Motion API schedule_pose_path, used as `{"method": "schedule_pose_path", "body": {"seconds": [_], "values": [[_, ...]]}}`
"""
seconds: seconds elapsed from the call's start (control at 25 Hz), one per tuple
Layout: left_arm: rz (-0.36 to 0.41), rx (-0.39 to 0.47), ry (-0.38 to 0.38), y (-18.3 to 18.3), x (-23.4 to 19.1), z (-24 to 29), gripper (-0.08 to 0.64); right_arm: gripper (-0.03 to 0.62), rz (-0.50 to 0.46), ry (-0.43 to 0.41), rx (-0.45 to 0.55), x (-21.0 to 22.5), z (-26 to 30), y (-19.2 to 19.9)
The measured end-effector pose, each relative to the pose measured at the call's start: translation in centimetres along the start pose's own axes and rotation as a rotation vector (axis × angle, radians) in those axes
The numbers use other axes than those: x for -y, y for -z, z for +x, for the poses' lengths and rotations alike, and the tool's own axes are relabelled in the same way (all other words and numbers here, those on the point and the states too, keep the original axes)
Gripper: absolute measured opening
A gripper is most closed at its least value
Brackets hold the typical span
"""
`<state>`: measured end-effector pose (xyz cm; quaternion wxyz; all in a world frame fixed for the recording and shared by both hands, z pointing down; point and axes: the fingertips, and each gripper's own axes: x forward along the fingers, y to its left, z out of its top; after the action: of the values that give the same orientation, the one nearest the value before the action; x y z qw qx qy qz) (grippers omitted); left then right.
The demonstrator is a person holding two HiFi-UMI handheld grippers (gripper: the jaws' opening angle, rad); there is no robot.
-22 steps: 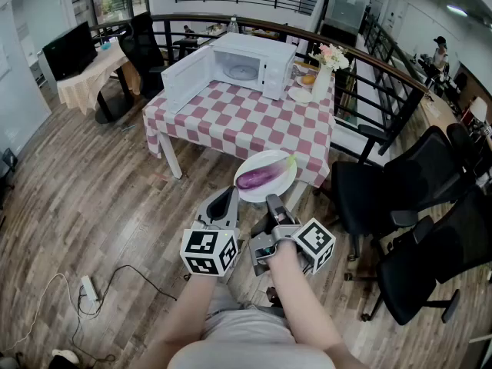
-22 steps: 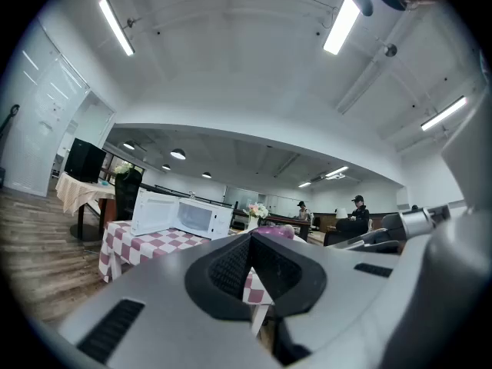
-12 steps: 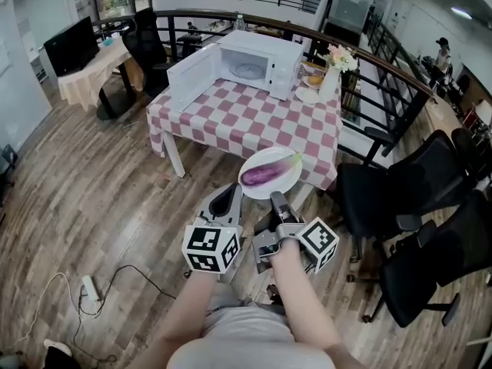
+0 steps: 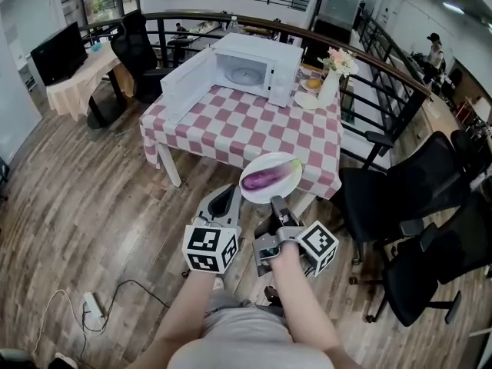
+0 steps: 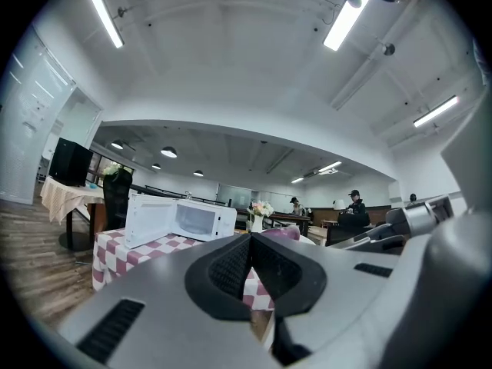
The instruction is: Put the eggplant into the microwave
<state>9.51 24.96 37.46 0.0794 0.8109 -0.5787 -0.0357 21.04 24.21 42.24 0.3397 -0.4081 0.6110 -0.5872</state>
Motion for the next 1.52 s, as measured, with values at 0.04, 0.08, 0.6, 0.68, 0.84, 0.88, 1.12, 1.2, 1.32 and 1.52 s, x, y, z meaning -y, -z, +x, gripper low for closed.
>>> {"method": "schedule_pose_path", "body": {"seconds": [0.04,0.08,0.6,0.68,0.84,0.88,1.12,1.2,1.32,1.52], "values": [[-0.006,0.0,0.004,-0.1,-0.6,0.4,0.003,0.031,-0.001,-0.002,0.005,-0.2,0.7,0.1],[-0.01,0.0,0.007,-0.2,-1.3,0.8,0.003,0.031,-0.002,-0.005,0.009,-0.3,1.5,0.2],[-0.019,0.001,0.042,-1.5,-8.2,4.4,0.003,0.031,0.018,-0.006,0.04,-0.7,8.8,2.9],[-0.022,0.0,0.049,-1.5,-8.9,4.7,0.003,0.031,0.018,-0.007,0.049,-0.8,9.5,3.1],[-0.032,-0.005,0.064,-1.3,-10.1,4.6,0.003,0.031,0.012,-0.008,0.066,-0.6,10.3,3.9],[-0.034,-0.006,0.067,-1.3,-10.4,4.6,0.003,0.031,0.013,-0.008,0.068,-0.6,10.6,4.1],[-0.034,-0.006,0.07,-1.3,-12.0,4.9,0.003,0.031,0.017,0.003,0.061,-0.3,11.9,5.4],[-0.036,-0.004,0.066,-1.3,-12.6,5.2,0.003,0.031,0.013,0.005,0.059,-0.2,12.5,5.6],[-0.041,-0.002,0.06,-1.3,-13.3,5.9,0.003,0.031,0.012,0.011,0.056,0.0,13.3,5.5],[-0.047,-0.002,0.046,-1.4,-14.8,7.2,0.003,0.031,0.015,0.011,0.046,0.1,15.5,5.2]]}}
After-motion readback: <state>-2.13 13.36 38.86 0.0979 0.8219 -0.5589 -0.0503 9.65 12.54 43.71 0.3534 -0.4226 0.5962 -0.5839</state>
